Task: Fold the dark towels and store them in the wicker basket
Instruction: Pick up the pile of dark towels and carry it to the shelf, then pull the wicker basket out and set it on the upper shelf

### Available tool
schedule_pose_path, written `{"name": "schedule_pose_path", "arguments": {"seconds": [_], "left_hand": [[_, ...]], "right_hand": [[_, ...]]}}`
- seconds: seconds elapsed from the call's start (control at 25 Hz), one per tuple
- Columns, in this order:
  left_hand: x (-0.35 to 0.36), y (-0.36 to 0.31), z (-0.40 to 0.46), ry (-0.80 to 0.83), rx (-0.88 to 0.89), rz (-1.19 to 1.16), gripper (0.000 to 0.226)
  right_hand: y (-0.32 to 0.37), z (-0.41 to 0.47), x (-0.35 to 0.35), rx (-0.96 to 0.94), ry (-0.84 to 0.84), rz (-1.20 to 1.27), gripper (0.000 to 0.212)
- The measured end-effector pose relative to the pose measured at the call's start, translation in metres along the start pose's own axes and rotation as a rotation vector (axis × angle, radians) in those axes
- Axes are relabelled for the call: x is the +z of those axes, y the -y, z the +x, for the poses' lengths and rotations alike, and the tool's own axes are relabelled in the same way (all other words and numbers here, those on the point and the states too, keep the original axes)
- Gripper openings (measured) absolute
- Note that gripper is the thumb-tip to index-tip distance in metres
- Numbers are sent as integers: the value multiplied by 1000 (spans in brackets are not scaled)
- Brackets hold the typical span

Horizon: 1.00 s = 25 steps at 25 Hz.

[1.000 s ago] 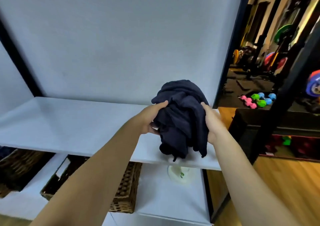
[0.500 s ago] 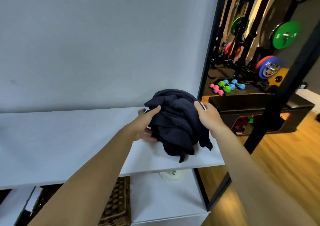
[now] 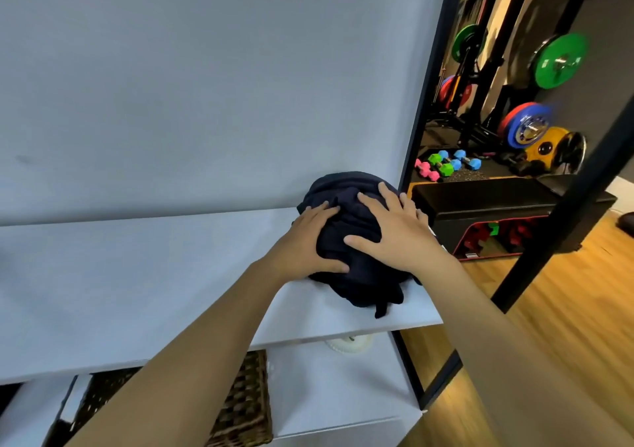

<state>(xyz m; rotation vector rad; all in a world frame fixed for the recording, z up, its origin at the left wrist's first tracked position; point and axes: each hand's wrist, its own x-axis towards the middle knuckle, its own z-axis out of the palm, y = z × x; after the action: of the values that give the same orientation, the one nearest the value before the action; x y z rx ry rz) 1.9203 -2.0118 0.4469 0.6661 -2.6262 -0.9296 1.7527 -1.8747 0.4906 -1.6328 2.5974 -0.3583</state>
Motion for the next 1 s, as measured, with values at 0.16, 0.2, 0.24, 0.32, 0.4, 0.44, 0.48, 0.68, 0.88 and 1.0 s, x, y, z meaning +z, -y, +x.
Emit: {"name": "schedule_pose_path", "arguments": {"seconds": [0.16,0.2,0.24,0.32,0.4,0.44,0.48,0.68,0.88,1.0], "left_hand": [[-18,12,-25,-94,-36,-17,113],[-21,20,-41,-137,-61,2,111],[-22,29,-59,-178,-87,39,108],[-26,47,-104,-269,-129,145,97],[-32,67,-155,-383,-161,230,87],[-36,74,-178,-439,-177,255,83],[-40,83,-205,-500,-202,281,79],[-45,132,-332,-686,-186,431,70],[-12,209,-439,-488,-460,358,68],[-7,240,-464,-350,-707,163,71]], "right_hand": [[36,-10,5,-126,-162,-45,89],[51,-14,12,-193,-189,-18,88],[65,-20,21,-256,-211,3,87],[95,-32,47,-376,-238,13,84],[125,-45,76,-481,-228,55,82],[137,-51,88,-522,-200,97,81],[154,-59,101,-571,-157,140,81],[230,-118,171,-790,-107,212,74],[247,-166,259,-690,-43,154,54],[233,-172,297,-298,59,119,57]]}}
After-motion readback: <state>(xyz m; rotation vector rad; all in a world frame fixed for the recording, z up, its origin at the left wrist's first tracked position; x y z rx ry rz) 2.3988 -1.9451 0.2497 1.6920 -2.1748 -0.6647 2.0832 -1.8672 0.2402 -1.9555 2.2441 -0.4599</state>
